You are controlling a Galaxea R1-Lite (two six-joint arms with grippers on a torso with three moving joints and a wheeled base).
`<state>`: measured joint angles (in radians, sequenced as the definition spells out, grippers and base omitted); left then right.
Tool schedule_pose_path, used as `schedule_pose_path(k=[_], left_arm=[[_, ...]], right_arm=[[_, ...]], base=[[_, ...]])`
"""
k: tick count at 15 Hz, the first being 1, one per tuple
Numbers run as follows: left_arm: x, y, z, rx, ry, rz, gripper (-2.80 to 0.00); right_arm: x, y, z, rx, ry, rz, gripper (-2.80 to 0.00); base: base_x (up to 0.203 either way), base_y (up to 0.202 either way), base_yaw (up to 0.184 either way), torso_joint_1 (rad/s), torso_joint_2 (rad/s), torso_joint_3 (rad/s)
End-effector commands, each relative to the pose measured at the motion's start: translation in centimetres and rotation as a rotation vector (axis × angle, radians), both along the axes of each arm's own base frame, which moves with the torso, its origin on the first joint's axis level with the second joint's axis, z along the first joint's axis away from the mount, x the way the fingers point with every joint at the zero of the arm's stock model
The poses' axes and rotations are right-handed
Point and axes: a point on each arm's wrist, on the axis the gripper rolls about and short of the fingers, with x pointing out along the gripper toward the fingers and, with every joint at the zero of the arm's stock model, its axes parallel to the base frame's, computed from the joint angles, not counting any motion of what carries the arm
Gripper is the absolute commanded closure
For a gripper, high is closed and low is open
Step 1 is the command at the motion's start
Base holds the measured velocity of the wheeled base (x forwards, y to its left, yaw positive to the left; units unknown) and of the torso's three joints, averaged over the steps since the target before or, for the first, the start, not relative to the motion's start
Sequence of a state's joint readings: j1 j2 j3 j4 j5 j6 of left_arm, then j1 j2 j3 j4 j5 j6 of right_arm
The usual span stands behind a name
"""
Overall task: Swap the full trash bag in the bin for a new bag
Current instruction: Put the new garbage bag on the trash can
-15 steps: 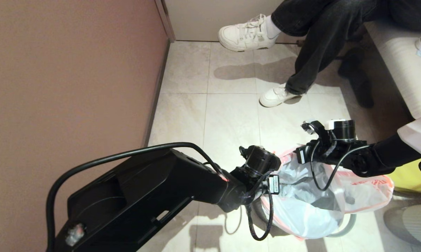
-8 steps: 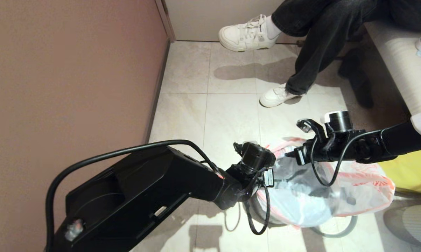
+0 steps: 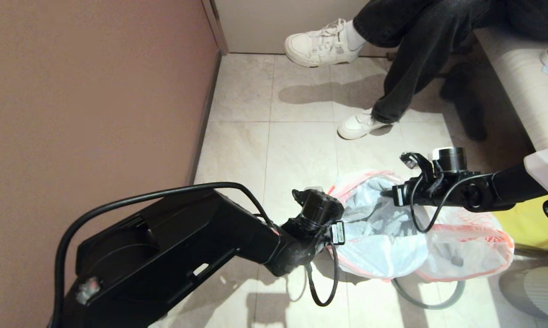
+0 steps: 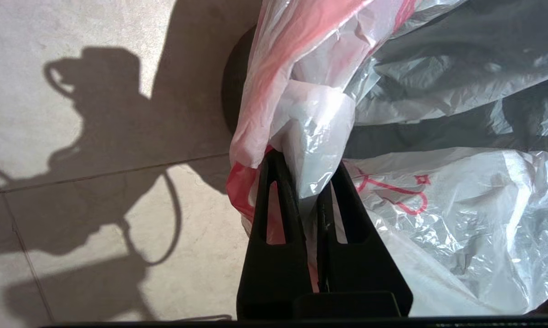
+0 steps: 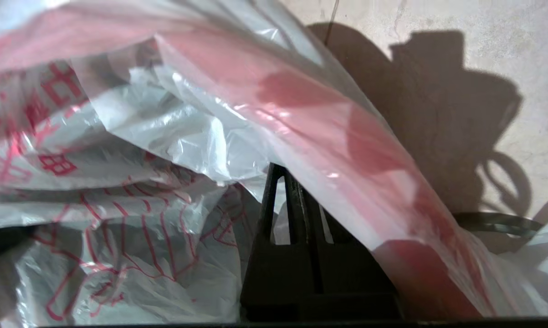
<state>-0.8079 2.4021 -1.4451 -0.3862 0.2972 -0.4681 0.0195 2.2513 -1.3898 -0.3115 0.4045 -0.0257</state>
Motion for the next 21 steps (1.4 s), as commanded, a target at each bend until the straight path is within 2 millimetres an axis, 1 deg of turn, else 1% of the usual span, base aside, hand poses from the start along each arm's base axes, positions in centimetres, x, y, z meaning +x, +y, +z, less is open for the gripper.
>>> schedule_pose_path(k=[1, 3, 5, 7, 8, 9, 11, 13, 15, 16, 18, 21], left_arm=[[0.1, 0.8, -0.6, 0.026, 0.019, 0.025, 0.0], [0.8, 1.2, -0.2, 0.006, -0.017, 0.057, 0.0], [1.4, 2.0, 1.1, -0.026, -0.051, 0.081, 0.0], [1.8, 2.9, 2.6, -0.052, -0.074, 0.103, 0.0], [2.1, 3.3, 2.7, -0.052, -0.078, 0.117, 0.0], [2.2, 3.4, 2.7, -0.046, -0.084, 0.135, 0.0], [2.4, 3.4, 2.9, -0.042, -0.099, 0.16, 0.0], [2.9, 3.1, 2.4, -0.03, -0.112, 0.193, 0.0], [3.5, 3.3, 2.3, -0.015, -0.129, 0.242, 0.0], [3.6, 3.5, 2.4, -0.012, -0.134, 0.256, 0.0], [3.9, 3.5, 3.1, -0.01, -0.156, 0.287, 0.0], [4.1, 2.8, 4.9, 0.001, -0.2, 0.355, 0.0]], right_arm=[[0.4, -0.9, -0.5, 0.04, 0.002, -0.05, 0.0], [0.1, -1.8, -0.6, 0.053, 0.026, -0.081, 0.0], [-0.3, -2.4, -0.5, 0.077, 0.08, -0.113, 0.0], [-0.9, -3.6, 0.4, 0.083, 0.102, -0.142, 0.0], [-1.2, -3.8, 1.1, 0.083, 0.089, -0.145, 0.0], [-1.8, -3.8, 2.2, 0.084, 0.07, -0.144, 0.0], [-3.7, -3.2, 5.9, 0.105, 0.003, -0.122, 0.0], [-6.1, -2.4, 9.6, 0.177, -0.047, -0.063, 0.0], [-8.4, -2.0, 12.6, 0.217, -0.079, -0.008, 0.0], [-9.2, -1.8, 13.6, 0.225, -0.095, 0.008, 0.0], [-9.7, -1.6, 14.2, 0.224, -0.108, 0.011, 0.0], [-11.0, -1.4, 15.8, 0.24, -0.14, -0.022, 0.0]], base=[[0.0, 0.0, 0.0, 0.0, 0.0, 0.0], [0.0, 0.0, 0.0, 0.0, 0.0, 0.0], [0.0, 0.0, 0.0, 0.0, 0.0, 0.0], [0.0, 0.0, 0.0, 0.0, 0.0, 0.0], [0.0, 0.0, 0.0, 0.0, 0.0, 0.0], [0.0, 0.0, 0.0, 0.0, 0.0, 0.0], [0.0, 0.0, 0.0, 0.0, 0.0, 0.0], [0.0, 0.0, 0.0, 0.0, 0.0, 0.0], [0.0, 0.0, 0.0, 0.0, 0.0, 0.0], [0.0, 0.0, 0.0, 0.0, 0.0, 0.0], [0.0, 0.0, 0.0, 0.0, 0.0, 0.0], [0.0, 0.0, 0.0, 0.0, 0.0, 0.0]])
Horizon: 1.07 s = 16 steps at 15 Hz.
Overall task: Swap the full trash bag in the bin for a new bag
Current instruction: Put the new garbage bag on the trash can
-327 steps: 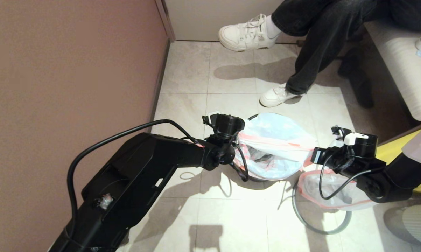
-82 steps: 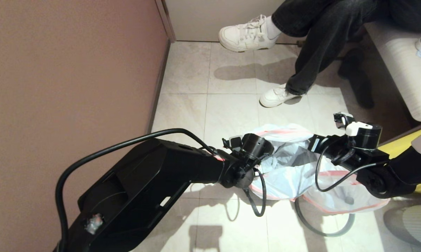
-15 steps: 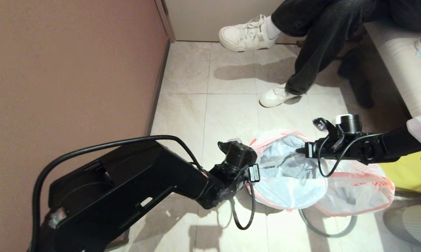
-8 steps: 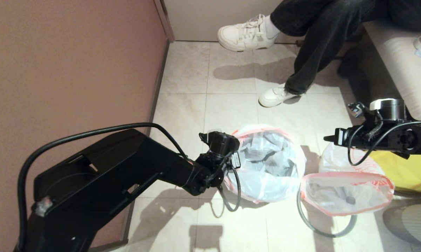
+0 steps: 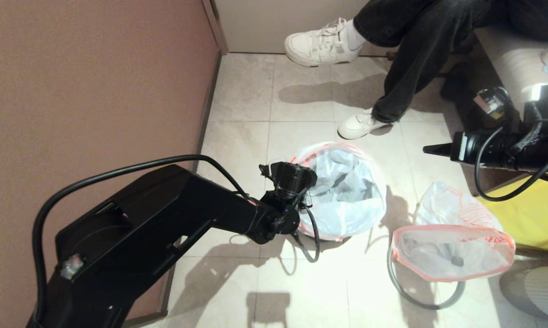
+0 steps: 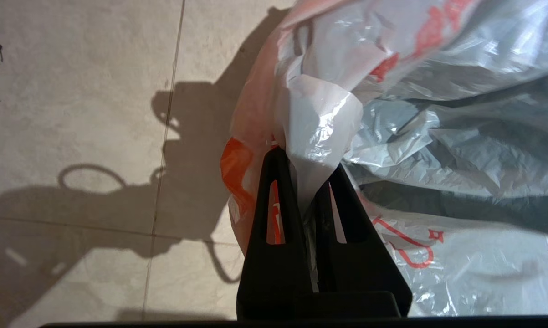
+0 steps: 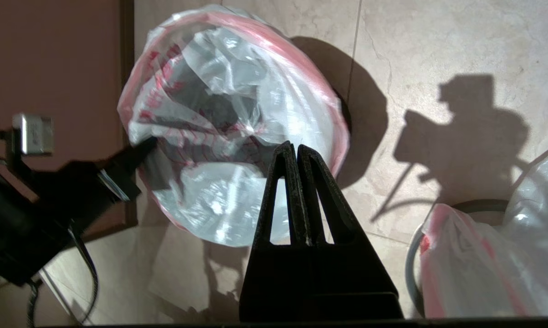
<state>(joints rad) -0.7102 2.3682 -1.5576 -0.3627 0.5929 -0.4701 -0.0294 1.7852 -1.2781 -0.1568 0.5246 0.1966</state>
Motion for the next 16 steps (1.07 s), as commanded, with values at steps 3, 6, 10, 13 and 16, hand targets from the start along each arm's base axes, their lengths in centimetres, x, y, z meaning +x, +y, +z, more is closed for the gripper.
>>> schedule_pose_path(k=[3, 6, 10, 13, 16], left_arm=[[-0.6, -0.9, 1.8, -0.031, -0.045, 0.005, 0.0], [-0.4, -1.1, 1.6, -0.037, -0.05, 0.004, 0.0], [1.2, -0.7, 1.6, -0.047, -0.065, 0.02, 0.0], [1.3, -1.1, 0.7, -0.032, -0.049, 0.013, -2.8], [0.2, -1.4, 2.4, -0.043, -0.053, -0.003, -2.8]], right_arm=[[-0.6, 2.2, -1.5, -0.026, 0.044, -0.114, 0.0], [2.1, 4.0, -7.7, -0.068, 0.147, -0.145, 0.0], [2.7, 6.6, -8.2, -0.099, 0.083, -0.116, 0.0], [2.0, 6.6, -6.6, -0.119, 0.029, -0.142, 0.0], [0.8, 7.1, -4.6, -0.114, -0.02, -0.152, 0.0]], base=[[0.0, 0.0, 0.0, 0.0, 0.0, 0.0], [0.0, 0.0, 0.0, 0.0, 0.0, 0.0], [0.0, 0.0, 0.0, 0.0, 0.0, 0.0], [0.0, 0.0, 0.0, 0.0, 0.0, 0.0], [0.0, 0.0, 0.0, 0.0, 0.0, 0.0]])
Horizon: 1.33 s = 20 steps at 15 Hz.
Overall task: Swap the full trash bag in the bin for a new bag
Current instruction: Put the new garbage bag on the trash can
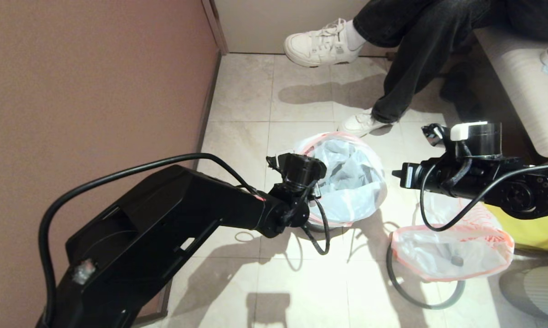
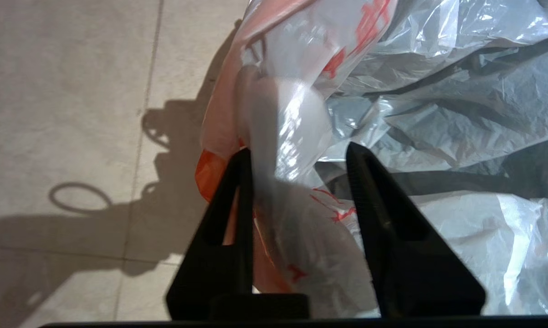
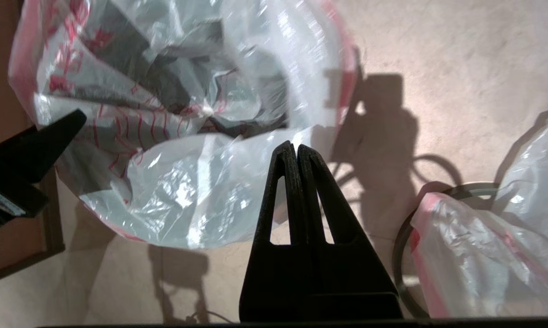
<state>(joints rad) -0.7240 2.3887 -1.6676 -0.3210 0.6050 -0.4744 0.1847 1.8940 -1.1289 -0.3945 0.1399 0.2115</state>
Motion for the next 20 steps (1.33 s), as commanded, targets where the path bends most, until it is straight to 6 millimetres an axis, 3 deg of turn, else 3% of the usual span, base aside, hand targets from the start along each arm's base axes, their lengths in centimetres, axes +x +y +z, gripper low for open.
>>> schedule_pose_path(k=[1, 4, 9, 11, 15, 17, 18, 20], left_arm=[[-1.1, -0.3, 1.0, -0.007, 0.005, -0.011, -2.8], [-2.6, 0.0, 2.4, -0.028, 0.017, -0.029, -2.8], [-4.3, 1.2, 7.8, -0.091, -0.062, -0.045, -2.8], [-3.2, 1.6, 8.0, -0.039, -0.08, -0.048, -2.8], [1.3, 2.5, 4.9, 0.108, -0.068, -0.027, -2.8], [2.9, 2.9, 5.6, 0.105, -0.11, -0.02, -2.8], [2.9, 3.1, 6.6, 0.103, -0.131, -0.023, 0.0], [2.3, 3.0, 7.9, 0.089, -0.156, -0.031, 0.0]], right_arm=[[-1.0, 0.1, 1.9, -0.003, -0.053, -0.029, 0.0], [-1.2, 0.8, 2.3, -0.007, -0.066, -0.026, 0.0], [-1.7, 1.5, 2.9, -0.025, -0.085, -0.027, 0.0], [-1.6, 1.6, 2.7, -0.034, -0.077, -0.038, 0.0], [-1.1, 2.5, 1.9, -0.047, -0.066, -0.042, 0.0], [-0.9, 3.2, 1.5, -0.058, -0.06, -0.05, 0.0], [-1.0, 3.6, 1.5, -0.065, -0.062, -0.054, 0.0], [-1.0, 3.9, 1.5, -0.069, -0.064, -0.059, 0.0]], base=[[0.0, 0.0, 0.0, 0.0, 0.0, 0.0], [0.0, 0.0, 0.0, 0.0, 0.0, 0.0], [0.0, 0.0, 0.0, 0.0, 0.0, 0.0], [0.0, 0.0, 0.0, 0.0, 0.0, 0.0], [0.0, 0.0, 0.0, 0.0, 0.0, 0.0], [0.0, 0.0, 0.0, 0.0, 0.0, 0.0], [0.0, 0.0, 0.0, 0.0, 0.0, 0.0], [0.0, 0.0, 0.0, 0.0, 0.0, 0.0]])
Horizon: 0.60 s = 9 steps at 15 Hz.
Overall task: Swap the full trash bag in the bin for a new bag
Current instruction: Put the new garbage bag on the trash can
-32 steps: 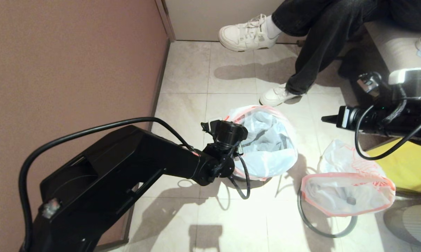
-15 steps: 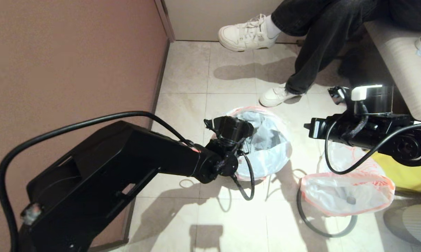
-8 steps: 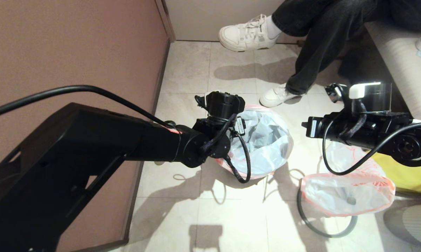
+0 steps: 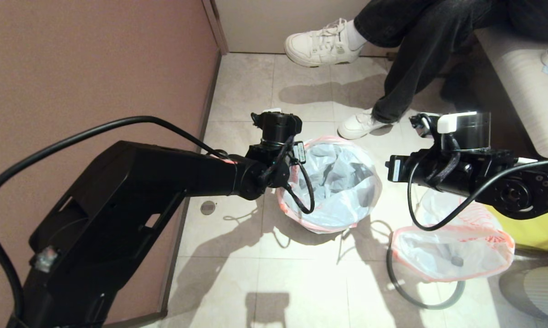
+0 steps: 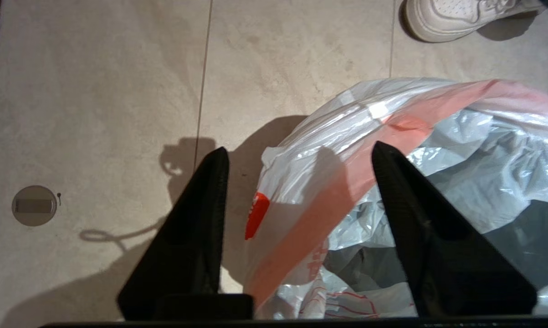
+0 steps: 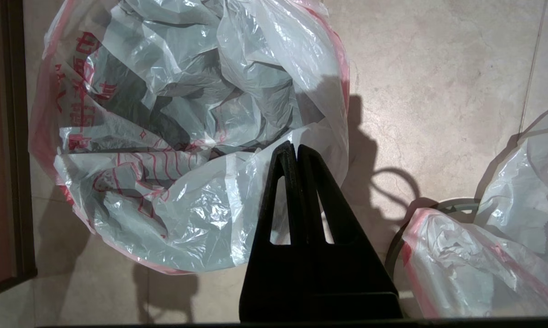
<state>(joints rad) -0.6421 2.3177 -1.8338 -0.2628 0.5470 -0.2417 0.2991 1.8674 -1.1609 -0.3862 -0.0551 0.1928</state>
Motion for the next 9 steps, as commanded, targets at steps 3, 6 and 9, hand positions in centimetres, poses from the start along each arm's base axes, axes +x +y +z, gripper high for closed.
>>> schedule_pose_path(k=[3, 6, 9], left_arm=[[-3.3, -1.8, 2.6, -0.014, -0.015, -0.071, 0.0], [-3.4, -3.0, 1.2, 0.045, 0.023, -0.103, 0.0], [-4.0, -3.8, 1.1, 0.077, 0.064, -0.143, 0.0]], right_arm=[[0.3, 0.5, -0.7, -0.017, 0.015, 0.014, 0.0], [0.0, 1.1, -0.7, -0.035, 0.01, 0.008, 0.0], [-0.4, 1.0, 0.2, -0.036, -0.016, -0.006, 0.0]], base=[[0.0, 0.0, 0.0, 0.0, 0.0, 0.0], [0.0, 0.0, 0.0, 0.0, 0.0, 0.0], [0.0, 0.0, 0.0, 0.0, 0.0, 0.0]])
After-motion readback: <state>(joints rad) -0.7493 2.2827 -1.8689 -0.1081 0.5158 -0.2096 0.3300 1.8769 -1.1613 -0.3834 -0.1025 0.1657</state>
